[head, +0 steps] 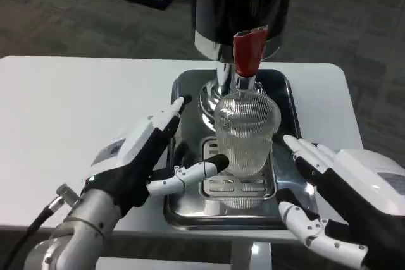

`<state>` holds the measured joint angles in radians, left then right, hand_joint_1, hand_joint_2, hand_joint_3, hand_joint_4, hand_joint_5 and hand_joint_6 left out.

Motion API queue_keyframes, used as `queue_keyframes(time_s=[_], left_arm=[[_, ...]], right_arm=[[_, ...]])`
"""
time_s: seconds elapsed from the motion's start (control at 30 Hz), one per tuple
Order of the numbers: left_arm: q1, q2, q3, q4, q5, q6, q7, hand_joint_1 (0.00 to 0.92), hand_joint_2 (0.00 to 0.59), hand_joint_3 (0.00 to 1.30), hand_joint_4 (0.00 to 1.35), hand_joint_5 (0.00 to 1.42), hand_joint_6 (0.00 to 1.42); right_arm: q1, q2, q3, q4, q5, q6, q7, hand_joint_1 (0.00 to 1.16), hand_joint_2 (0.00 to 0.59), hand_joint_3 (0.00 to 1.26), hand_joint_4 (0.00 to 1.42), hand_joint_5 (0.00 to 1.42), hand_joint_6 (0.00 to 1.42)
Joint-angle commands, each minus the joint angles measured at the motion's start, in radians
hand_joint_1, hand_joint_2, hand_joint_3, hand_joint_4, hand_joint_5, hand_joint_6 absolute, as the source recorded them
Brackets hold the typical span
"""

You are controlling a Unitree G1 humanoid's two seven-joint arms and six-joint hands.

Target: Grasp the cup under the faucet to collect the drink, then remove the cup.

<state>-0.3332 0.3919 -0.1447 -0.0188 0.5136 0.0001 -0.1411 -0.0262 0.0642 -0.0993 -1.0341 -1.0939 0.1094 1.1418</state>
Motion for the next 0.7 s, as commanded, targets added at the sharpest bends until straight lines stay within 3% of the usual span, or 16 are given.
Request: queue_keyframes(time_s=[0.03, 0.37, 0.7], left_arm=[[0.044, 0.011, 0.036, -0.069, -0.047, 0.009, -0.026, 0.146, 0.074, 0.0, 0.0, 0.01, 0.0], [0.109, 0.002, 0.141, -0.319, -0.223, 0.063, -0.103, 0.121, 0.058, 0.0, 0.0, 0.06, 0.03], [0.04, 0.004, 0.216, -0.5, -0.389, 0.15, -0.155, 0.068, 0.033, 0.09, 0.0, 0.11, 0.14]], right_arm=[[-0.002, -0.005, 0.0, -0.013, -0.005, 0.017, -0.012, 0.13, 0.559, 0.0, 0.0, 0.0, 0.0], [-0.01, -0.014, -0.002, -0.013, -0.011, 0.054, -0.014, 0.13, 0.559, 0.0, 0.0, 0.0, 0.0], [-0.012, -0.019, 0.021, -0.013, -0.023, 0.072, -0.018, 0.13, 0.559, 0.0, 0.0, 0.0, 0.0]])
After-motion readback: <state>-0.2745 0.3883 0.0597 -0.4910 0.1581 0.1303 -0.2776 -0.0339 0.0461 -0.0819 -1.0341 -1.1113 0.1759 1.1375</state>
